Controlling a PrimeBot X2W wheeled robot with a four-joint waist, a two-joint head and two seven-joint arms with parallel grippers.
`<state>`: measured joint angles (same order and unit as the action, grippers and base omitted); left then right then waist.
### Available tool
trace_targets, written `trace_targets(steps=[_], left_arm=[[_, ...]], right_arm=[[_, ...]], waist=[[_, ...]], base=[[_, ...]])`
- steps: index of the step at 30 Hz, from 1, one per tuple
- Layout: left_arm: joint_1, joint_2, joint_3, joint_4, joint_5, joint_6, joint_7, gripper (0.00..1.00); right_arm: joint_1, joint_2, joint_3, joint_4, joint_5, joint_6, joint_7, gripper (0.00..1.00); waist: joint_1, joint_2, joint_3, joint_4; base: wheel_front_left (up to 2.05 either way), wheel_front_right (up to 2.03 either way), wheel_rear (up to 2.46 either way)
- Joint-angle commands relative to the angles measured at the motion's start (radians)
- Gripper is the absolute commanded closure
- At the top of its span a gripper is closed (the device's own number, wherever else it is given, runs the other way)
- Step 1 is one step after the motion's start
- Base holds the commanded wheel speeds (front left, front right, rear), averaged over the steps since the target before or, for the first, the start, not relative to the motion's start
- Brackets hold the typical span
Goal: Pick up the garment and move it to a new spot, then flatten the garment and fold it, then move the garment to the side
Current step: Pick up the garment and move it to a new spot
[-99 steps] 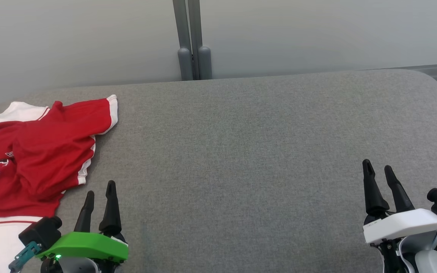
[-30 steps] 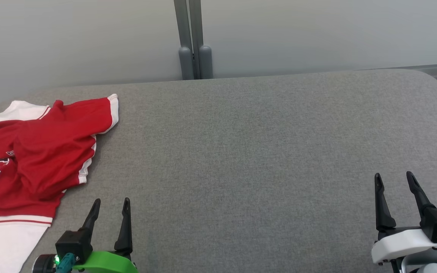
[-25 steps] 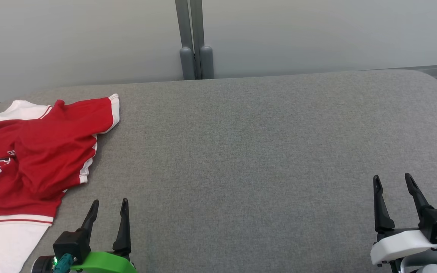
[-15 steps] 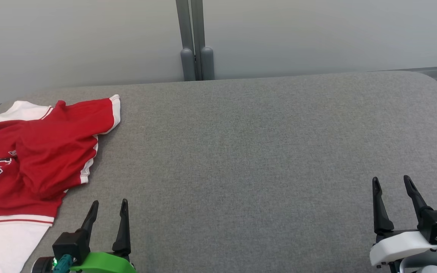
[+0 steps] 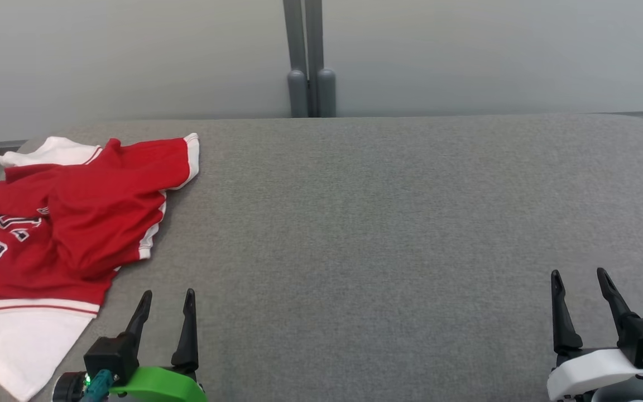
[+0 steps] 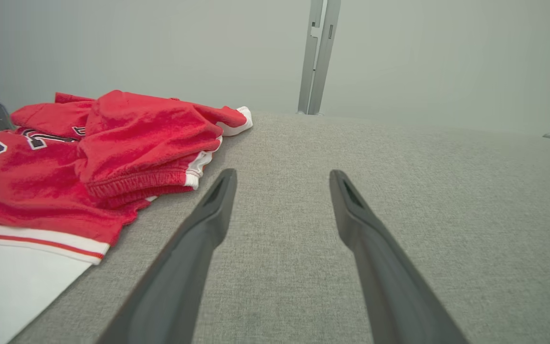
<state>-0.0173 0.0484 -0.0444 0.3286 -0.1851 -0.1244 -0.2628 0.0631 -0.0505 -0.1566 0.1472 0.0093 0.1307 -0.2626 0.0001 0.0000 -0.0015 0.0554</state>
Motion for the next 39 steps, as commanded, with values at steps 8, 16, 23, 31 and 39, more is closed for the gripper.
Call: trace_targets(steps=[8,16,23,31,39], left_arm=[[0.018,0.004,0.025,0.007,0.002,0.008,-0.003,0.00],[0.040,0.003,0.087,-0.003,0.020,0.003,-0.002,0.00],[-0.009,0.006,0.103,-0.006,0.020,-0.003,-0.002,0.00],[-0.267,0.030,-0.022,0.108,-0.009,-0.007,0.005,0.00],[-0.619,0.122,-0.304,0.314,-0.154,-0.005,0.133,0.00]], right_arm=[[0.010,0.000,0.037,0.005,0.017,0.000,-0.003,0.00],[-0.022,-0.001,0.107,0.019,0.032,0.000,-0.003,0.00],[-0.017,-0.002,0.131,0.025,0.025,0.000,-0.003,0.00],[-0.103,-0.047,0.118,-0.012,0.005,0.000,-0.003,0.00],[-0.219,-0.102,0.147,-0.034,0.023,0.000,-0.003,0.00]], waist=[[-0.0001,0.0000,-0.034,0.290],[-0.0001,0.0000,-0.042,0.396],[-0.0001,0.0000,-0.005,0.344],[-0.0001,0.0000,0.201,0.228],[-0.0001,0.0000,0.423,0.118]], base=[[0.00,0.00,0.00],[0.00,0.00,0.00],[0.00,0.00,0.00],[0.00,0.00,0.00],[0.00,0.00,0.00]])
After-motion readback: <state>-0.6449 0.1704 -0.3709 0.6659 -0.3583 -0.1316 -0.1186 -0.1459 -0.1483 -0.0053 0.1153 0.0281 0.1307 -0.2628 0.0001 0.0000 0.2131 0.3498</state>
